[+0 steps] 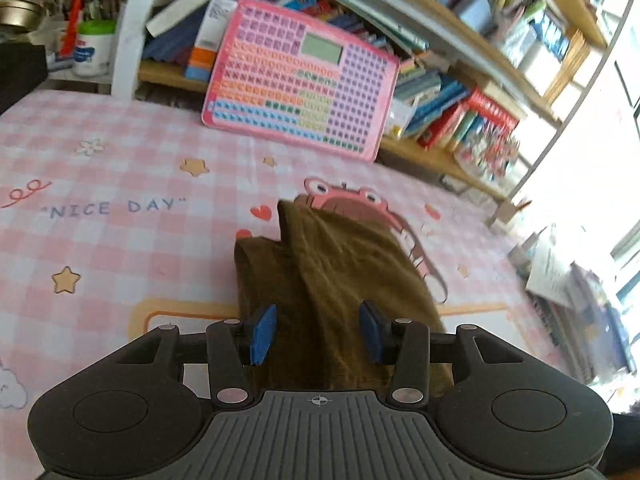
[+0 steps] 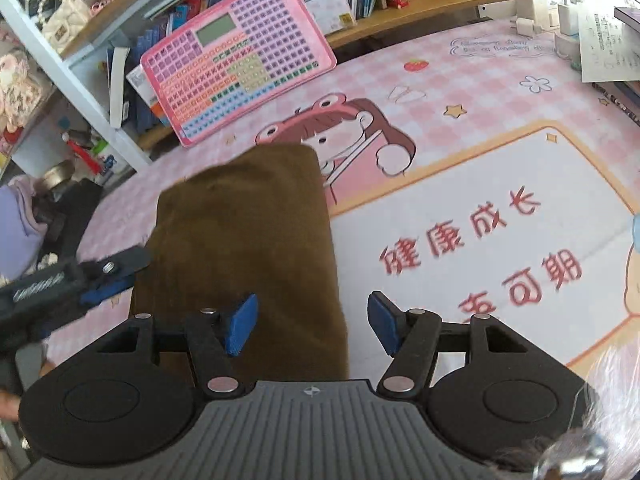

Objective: Fold clothes

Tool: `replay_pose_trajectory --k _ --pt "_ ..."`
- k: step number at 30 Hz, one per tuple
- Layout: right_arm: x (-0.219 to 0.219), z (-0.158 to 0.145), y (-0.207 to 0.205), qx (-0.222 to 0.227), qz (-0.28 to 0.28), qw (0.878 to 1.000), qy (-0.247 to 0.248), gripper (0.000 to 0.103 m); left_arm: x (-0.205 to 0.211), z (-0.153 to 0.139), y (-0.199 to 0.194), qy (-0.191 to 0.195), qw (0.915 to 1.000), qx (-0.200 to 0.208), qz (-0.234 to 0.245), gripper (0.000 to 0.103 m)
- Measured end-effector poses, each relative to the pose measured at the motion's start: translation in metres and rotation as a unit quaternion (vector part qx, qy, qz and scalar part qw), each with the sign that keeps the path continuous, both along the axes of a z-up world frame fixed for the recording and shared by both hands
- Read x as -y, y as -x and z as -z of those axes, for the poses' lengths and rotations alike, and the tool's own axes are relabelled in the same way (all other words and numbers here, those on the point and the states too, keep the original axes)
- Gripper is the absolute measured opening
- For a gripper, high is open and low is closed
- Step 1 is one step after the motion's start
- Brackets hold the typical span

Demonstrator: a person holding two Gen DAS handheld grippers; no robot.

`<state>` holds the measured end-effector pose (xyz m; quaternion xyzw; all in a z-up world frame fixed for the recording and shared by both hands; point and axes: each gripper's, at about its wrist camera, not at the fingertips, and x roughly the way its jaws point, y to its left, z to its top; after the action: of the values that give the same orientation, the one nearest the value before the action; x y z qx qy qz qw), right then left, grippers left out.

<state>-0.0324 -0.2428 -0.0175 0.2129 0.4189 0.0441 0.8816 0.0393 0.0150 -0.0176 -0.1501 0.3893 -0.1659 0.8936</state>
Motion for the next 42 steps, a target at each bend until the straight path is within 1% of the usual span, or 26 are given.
replay_pose_trajectory --k 1,2,3,4,5,6,7,8,10,11,12,13,14,15,17,19,21,22,23,25,26,29,33,37,42 --pt "-0.005 0.001 0.000 -0.001 -0.004 1.000 0.008 0.059 0.002 0.003 -0.002 -0.004 1.0000 -0.004 0.000 0.039" --pt "-0.010 0.003 0.000 -0.002 -0.008 1.000 0.016 0.059 0.003 0.003 -0.002 -0.009 1.0000 -0.002 -0.002 0.017" --pt "-0.015 0.004 0.000 -0.004 -0.011 1.000 0.023 0.058 0.003 0.001 -0.002 -0.015 0.9999 0.002 -0.005 0.001" --pt "-0.017 0.006 0.000 -0.008 -0.013 1.000 0.027 0.057 0.007 -0.006 0.003 -0.027 0.9994 0.022 -0.004 0.000" --pt "-0.020 0.008 -0.001 -0.011 -0.015 0.999 0.032 0.057 0.013 -0.021 0.017 -0.049 0.9960 0.075 0.006 0.000" --pt "-0.023 0.010 -0.001 -0.015 -0.016 0.999 0.035 0.057 0.021 -0.035 0.031 -0.069 0.9895 0.125 0.025 0.000" --pt "-0.024 0.011 0.001 -0.015 -0.017 0.999 0.032 0.057 0.028 -0.048 0.045 -0.087 0.9808 0.169 0.046 0.000" --pt "-0.025 0.011 0.002 -0.013 -0.018 0.999 0.029 0.057 0.029 -0.049 0.048 -0.093 0.9795 0.172 0.048 0.001" --pt "-0.026 0.011 0.001 -0.012 -0.019 0.999 0.028 0.057 0.024 -0.041 0.043 -0.096 0.9843 0.143 0.036 0.001" --pt "-0.027 0.012 0.001 -0.014 -0.018 0.999 0.034 0.057 0.018 -0.029 0.033 -0.098 0.9892 0.108 0.021 0.001" --pt "-0.028 0.013 0.000 -0.016 -0.019 0.999 0.038 0.057 0.010 -0.013 0.022 -0.094 0.9935 0.064 0.008 0.002" --pt "-0.028 0.014 0.000 -0.018 -0.021 0.999 0.037 0.057 0.001 0.005 0.011 -0.087 0.9960 0.022 -0.001 0.003" --pt "-0.029 0.017 0.000 -0.020 -0.024 0.999 0.033 0.057 -0.005 0.015 0.006 -0.075 0.9971 0.005 -0.008 0.004" --pt "-0.029 0.019 0.000 -0.022 -0.027 0.999 0.030 0.057 -0.010 0.022 0.004 -0.061 0.9980 0.001 -0.013 0.005" --pt "-0.032 0.021 0.001 -0.026 -0.030 0.999 0.034 0.057 -0.013 0.022 0.003 -0.054 0.9984 -0.007 -0.013 0.005" --pt "-0.033 0.021 0.002 -0.025 -0.030 0.999 0.037 0.057 -0.014 0.015 0.005 -0.055 0.9984 -0.004 -0.010 0.006" --pt "-0.033 0.021 0.002 -0.025 -0.029 0.999 0.036 0.057 -0.018 0.007 0.011 -0.054 0.9985 0.004 -0.008 0.011" --pt "-0.033 0.019 0.002 -0.023 -0.029 0.999 0.036 0.057 -0.021 0.002 0.018 -0.052 0.9985 0.012 -0.010 0.021" --pt "-0.032 0.018 0.004 -0.019 -0.029 0.999 0.035 0.057 -0.024 -0.001 0.023 -0.050 0.9985 0.019 -0.011 0.032" --pt "-0.028 0.015 0.007 -0.015 -0.023 0.999 0.028 0.057 -0.029 -0.005 0.031 -0.051 0.9983 0.025 -0.014 0.044" --pt "-0.026 0.013 0.009 -0.013 -0.021 0.999 0.025 0.057 -0.031 -0.006 0.035 -0.049 0.9984 0.024 -0.016 0.049" --pt "-0.020 0.009 0.014 -0.007 -0.012 1.000 0.014 0.058 -0.039 -0.002 0.043 -0.029 0.9993 0.004 -0.022 0.057" --pt "-0.014 0.006 0.019 -0.008 0.001 1.000 0.006 0.061 -0.049 0.006 0.046 0.002 0.9991 -0.021 -0.036 0.064" --pt "-0.011 0.007 0.016 -0.012 0.009 1.000 -0.013 0.062 -0.053 0.008 0.042 0.017 0.9987 -0.032 -0.035 0.069" --pt "-0.012 0.008 0.009 -0.011 0.009 0.999 -0.032 0.064 -0.053 0.012 0.031 0.038 0.9980 -0.037 -0.034 0.071"
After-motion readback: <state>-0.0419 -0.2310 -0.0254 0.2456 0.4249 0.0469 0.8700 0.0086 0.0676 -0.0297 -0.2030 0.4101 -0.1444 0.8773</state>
